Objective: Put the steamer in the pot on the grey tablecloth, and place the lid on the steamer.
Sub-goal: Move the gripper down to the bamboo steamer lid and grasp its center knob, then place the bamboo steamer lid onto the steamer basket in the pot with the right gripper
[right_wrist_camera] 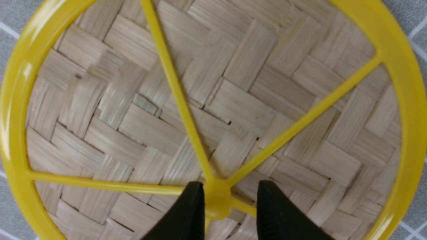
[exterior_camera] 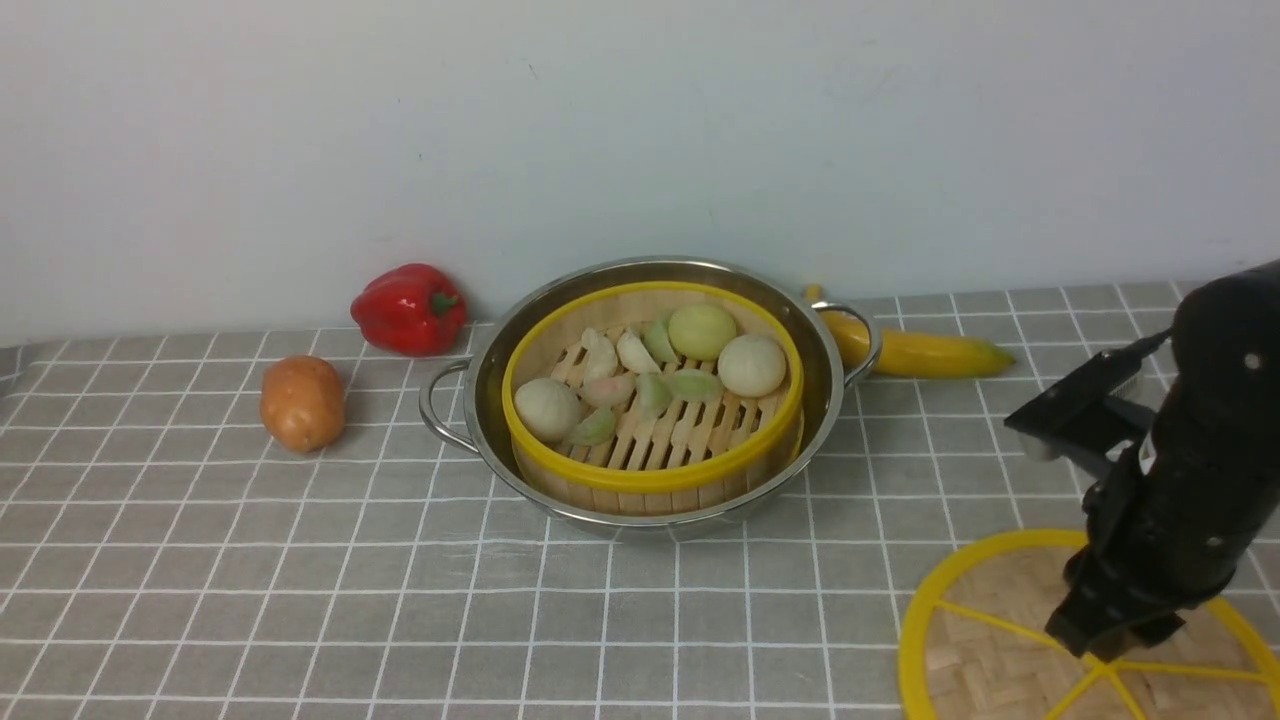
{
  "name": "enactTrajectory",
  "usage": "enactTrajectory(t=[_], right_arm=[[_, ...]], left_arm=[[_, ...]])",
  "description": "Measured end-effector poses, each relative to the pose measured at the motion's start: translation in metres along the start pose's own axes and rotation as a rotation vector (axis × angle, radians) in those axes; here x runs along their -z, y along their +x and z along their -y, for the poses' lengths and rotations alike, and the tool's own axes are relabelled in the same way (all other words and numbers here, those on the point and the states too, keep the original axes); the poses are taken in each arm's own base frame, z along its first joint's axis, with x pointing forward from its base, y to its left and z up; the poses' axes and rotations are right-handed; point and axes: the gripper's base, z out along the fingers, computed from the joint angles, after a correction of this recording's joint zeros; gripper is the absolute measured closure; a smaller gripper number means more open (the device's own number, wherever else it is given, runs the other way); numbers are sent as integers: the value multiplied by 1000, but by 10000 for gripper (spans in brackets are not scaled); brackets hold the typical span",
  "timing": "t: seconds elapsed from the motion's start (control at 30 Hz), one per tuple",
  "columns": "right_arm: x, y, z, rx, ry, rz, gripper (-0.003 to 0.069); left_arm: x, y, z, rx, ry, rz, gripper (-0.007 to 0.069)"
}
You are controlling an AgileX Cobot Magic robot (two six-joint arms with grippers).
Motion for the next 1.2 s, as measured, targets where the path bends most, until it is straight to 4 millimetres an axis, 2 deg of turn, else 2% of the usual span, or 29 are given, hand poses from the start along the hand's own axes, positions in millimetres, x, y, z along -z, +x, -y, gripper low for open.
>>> enactTrajectory(t=[0.57, 0.67, 0.7, 0.73, 0.83, 0.97, 1.07, 1.2], right_arm=[[-20, -1, -1, -13, -25, -81, 416], [-21, -1, -1, -19, -27, -93, 435], [-21, -1, -1, -19, -28, -96, 491], [-21, -1, -1, -19, -28, -95, 503], [-20, -2, -1, -20, -27, -92, 510], [-12, 0, -1, -30, -25, -71, 510], [2, 3, -1, -41, -11, -24, 510], [41, 0, 1, -51, 24, 111, 510]], left_arm=[[0, 0, 0, 0, 0, 0, 382], [0, 0, 0, 0, 0, 1, 382], [0, 0, 0, 0, 0, 1, 382], [0, 0, 0, 0, 0, 1, 382], [0, 0, 0, 0, 0, 1, 382], [0, 0, 0, 0, 0, 1, 382], [0, 0, 0, 0, 0, 1, 382], [0, 0, 0, 0, 0, 1, 382]])
